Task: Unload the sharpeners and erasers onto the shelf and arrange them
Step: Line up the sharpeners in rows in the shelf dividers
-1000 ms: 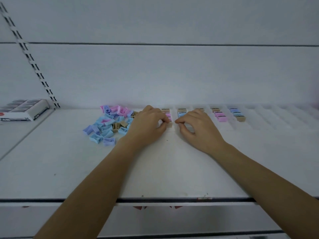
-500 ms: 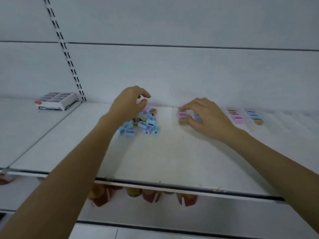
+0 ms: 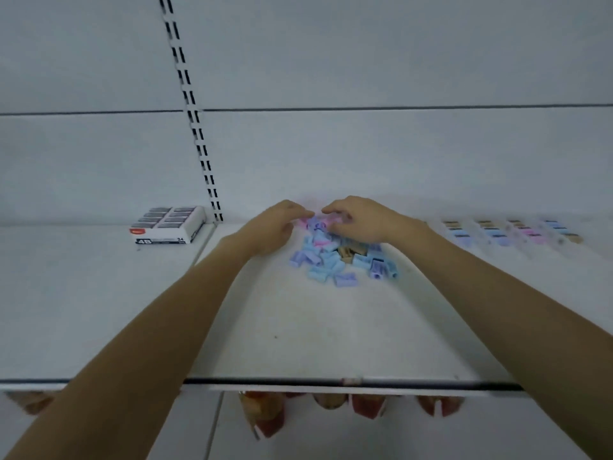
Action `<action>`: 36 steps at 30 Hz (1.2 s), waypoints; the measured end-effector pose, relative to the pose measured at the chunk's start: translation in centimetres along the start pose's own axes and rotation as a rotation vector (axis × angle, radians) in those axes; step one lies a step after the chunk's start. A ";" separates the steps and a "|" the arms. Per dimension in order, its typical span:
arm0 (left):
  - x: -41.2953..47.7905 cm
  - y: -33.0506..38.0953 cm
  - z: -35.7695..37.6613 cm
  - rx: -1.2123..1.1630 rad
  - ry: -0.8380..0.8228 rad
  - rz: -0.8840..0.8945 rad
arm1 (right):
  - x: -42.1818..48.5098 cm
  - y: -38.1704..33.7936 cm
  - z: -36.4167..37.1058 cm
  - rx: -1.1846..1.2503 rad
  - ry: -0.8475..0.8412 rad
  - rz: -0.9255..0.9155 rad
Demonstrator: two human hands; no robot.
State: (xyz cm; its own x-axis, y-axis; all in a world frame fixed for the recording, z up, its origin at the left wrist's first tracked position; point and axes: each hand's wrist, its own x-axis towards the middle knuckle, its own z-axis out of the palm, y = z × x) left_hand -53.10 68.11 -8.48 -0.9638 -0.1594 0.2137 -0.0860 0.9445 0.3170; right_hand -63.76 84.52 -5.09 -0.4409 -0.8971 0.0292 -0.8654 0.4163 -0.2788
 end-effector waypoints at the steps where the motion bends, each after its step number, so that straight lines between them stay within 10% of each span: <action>1: 0.2 -0.3 0.2 -0.012 -0.010 0.027 | 0.3 -0.4 0.4 0.003 -0.012 0.023; 11: -0.9 -2.4 0.3 -0.263 0.069 0.242 | 0.2 -2.1 2.9 0.213 0.225 0.136; 25: -2.4 -0.8 -2.3 -1.021 -0.018 -0.076 | -1.9 -3.0 3.5 0.705 0.349 0.018; 36: -2.8 -0.7 -2.7 -1.348 -0.065 -0.113 | -2.2 -3.5 3.3 0.609 0.421 0.037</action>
State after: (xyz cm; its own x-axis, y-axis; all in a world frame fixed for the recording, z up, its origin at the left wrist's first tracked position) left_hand -49.69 67.18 -6.83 -0.9812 -0.1679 0.0949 0.1116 -0.0930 0.9894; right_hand -58.98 84.53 -7.34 -0.6271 -0.7003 0.3410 -0.6172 0.1797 -0.7660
